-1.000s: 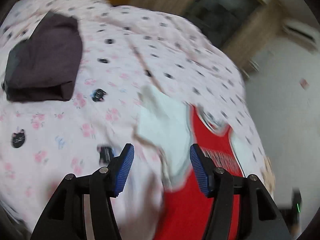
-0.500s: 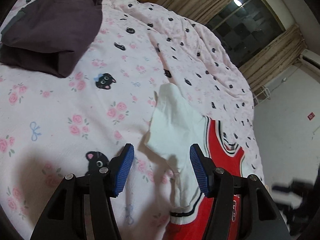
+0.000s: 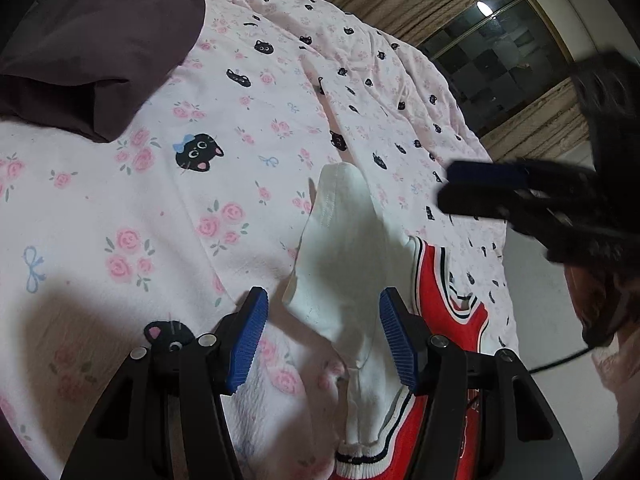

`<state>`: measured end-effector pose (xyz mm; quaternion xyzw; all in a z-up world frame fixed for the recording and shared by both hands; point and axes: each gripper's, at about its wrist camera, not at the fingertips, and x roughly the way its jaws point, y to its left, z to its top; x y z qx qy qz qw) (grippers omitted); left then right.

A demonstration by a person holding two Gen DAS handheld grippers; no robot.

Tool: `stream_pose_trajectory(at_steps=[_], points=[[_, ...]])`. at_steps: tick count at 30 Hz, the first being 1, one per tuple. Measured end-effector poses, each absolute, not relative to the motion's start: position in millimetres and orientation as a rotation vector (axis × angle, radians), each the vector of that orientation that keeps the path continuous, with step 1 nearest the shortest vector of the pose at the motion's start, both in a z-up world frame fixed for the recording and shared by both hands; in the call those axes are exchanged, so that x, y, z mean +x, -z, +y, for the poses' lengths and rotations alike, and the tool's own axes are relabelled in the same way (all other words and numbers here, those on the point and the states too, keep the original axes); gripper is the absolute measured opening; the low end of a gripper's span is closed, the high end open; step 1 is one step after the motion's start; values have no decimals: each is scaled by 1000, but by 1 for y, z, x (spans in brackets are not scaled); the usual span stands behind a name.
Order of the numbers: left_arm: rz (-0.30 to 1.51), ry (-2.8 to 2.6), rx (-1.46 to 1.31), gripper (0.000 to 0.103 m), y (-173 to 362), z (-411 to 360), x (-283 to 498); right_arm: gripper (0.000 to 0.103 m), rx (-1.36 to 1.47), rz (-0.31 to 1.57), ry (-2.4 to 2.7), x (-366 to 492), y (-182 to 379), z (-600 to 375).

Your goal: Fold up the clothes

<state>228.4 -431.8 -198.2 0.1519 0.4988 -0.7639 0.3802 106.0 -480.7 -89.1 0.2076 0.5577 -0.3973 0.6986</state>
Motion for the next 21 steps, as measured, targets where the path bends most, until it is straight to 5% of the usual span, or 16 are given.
stream_pose_trajectory(at_steps=[12,17,21], points=[[1389,1975,315,51,208,-441,231,42,452,1455,766,141,150,-539],[1411,1981,314,25,211,-444,230,39,477,1482,744,145,163,-551],[1396,1966,306,23,208,-442,232,20,495,1517,718,143,168,-552]])
